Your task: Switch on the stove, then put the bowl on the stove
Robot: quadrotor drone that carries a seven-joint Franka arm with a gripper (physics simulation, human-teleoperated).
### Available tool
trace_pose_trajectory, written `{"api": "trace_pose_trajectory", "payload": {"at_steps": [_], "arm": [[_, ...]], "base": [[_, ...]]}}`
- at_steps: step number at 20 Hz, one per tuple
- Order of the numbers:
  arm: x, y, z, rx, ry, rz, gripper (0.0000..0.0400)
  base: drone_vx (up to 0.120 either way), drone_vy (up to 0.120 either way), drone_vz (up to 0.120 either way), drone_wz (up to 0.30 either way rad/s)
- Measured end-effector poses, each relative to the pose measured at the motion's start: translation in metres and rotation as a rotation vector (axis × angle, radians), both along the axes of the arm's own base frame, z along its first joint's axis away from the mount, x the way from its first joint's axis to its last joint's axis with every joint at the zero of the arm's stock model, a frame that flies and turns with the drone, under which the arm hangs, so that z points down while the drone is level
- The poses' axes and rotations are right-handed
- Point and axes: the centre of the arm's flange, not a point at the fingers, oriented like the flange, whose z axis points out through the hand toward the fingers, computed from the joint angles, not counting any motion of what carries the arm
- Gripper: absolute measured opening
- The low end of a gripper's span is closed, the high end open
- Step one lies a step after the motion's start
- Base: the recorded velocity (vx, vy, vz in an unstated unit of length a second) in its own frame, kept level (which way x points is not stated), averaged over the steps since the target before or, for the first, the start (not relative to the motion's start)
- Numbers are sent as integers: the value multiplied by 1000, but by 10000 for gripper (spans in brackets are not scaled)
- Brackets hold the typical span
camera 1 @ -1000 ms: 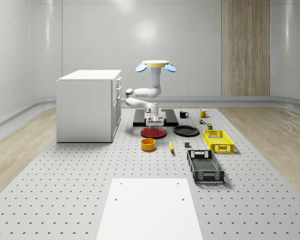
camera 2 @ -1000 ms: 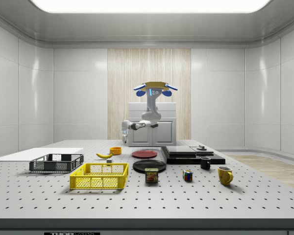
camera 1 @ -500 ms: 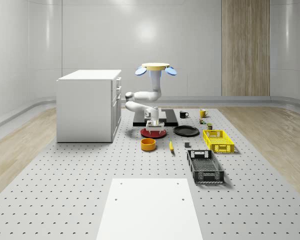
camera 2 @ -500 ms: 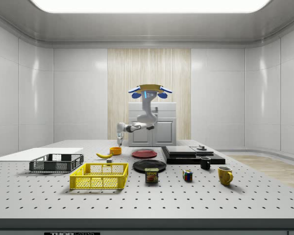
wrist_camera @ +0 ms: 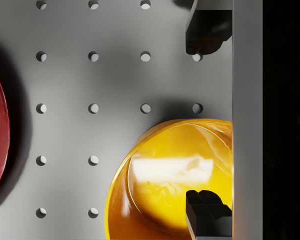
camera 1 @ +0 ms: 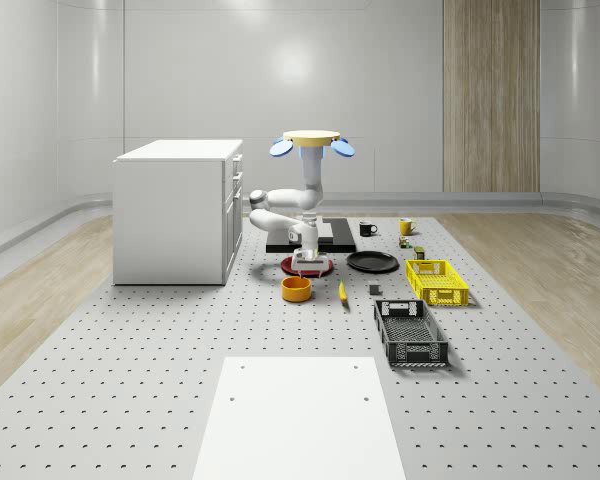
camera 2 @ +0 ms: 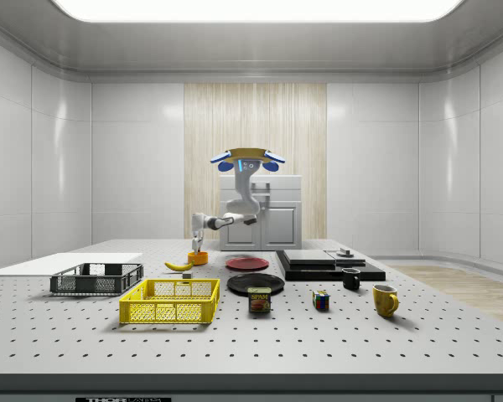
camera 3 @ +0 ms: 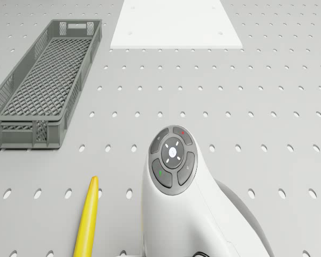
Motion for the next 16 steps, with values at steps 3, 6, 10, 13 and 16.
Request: {"api": "trace_pose_trajectory", "payload": {"at_steps": [3, 6, 10, 13, 16], "arm": [[0, -3, 0, 0, 0, 0, 400], [0, -4, 7, 0, 0, 0, 400], [0, -3, 17, 0, 0, 0, 400], [0, 0, 23, 0, 0, 0, 400], [2, 2, 28, 0, 0, 0, 400]], "base": [[0, 0, 0, 0], [0, 0, 0, 0], [0, 0, 0, 0], [0, 0, 0, 0], [0, 0, 0, 0]]}}
